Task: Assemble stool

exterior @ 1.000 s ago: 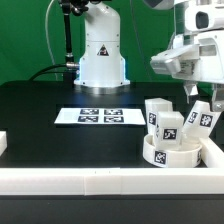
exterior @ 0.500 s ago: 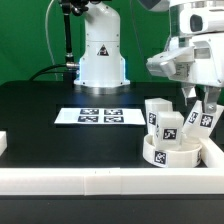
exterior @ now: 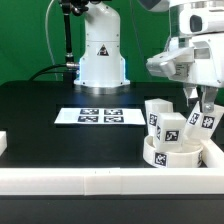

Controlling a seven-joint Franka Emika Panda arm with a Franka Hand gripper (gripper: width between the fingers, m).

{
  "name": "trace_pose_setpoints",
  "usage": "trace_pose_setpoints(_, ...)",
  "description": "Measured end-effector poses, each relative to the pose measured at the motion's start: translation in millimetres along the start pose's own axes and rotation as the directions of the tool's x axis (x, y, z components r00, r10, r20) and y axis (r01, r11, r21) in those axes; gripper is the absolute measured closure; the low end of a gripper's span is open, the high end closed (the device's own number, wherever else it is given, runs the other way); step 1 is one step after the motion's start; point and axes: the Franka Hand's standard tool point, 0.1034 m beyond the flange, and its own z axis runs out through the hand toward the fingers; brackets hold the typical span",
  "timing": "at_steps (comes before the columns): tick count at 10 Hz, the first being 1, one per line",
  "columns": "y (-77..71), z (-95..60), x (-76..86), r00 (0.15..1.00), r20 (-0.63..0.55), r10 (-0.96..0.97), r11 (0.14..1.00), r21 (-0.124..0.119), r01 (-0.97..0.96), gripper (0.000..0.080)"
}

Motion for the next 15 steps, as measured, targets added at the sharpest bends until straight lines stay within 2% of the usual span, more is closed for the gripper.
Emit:
trace_pose_setpoints(1,-0.2,0.0,-0.4,0.999,0.000,0.038,0.999,0.004,-0.038,0.0465)
trace_pose_setpoints(3,-1.7,-0.7,-2.9,0.963,0.021,0.268,0.962,0.040,-0.269,0.0465)
trace_pose_setpoints(4,-3.6,-1.5,-4.3,0.907,0.041,0.418,0.904,0.075,-0.420,0.0465)
trace_pose_setpoints(5,-2.5,-1.6,-5.7,0.889,0.037,0.457,0.885,0.083,-0.459,0.0465)
trace_pose_setpoints(9,-1.7,-2.1,-7.0,0.723,0.046,0.690,0.720,0.067,-0.691,0.0464)
trace_pose_setpoints(10,-3.1,-3.1,-13.2,0.632,0.003,0.775,0.631,0.051,-0.774,0.0464)
trace_pose_setpoints(11,-9.8,-3.0,-20.1,0.577,-0.020,0.816,0.577,0.050,-0.815,0.0464)
trace_pose_setpoints(13,-9.2,-2.5,-30.2,0.445,-0.076,0.892,0.449,0.041,-0.893,0.0464)
trace_pose_setpoints(14,-9.8,-2.1,-32.3,0.335,-0.108,0.936,0.341,0.037,-0.939,0.0464)
trace_pose_setpoints(15,-12.1,-0.7,-32.5,0.287,-0.114,0.951,0.293,0.037,-0.955,0.0464)
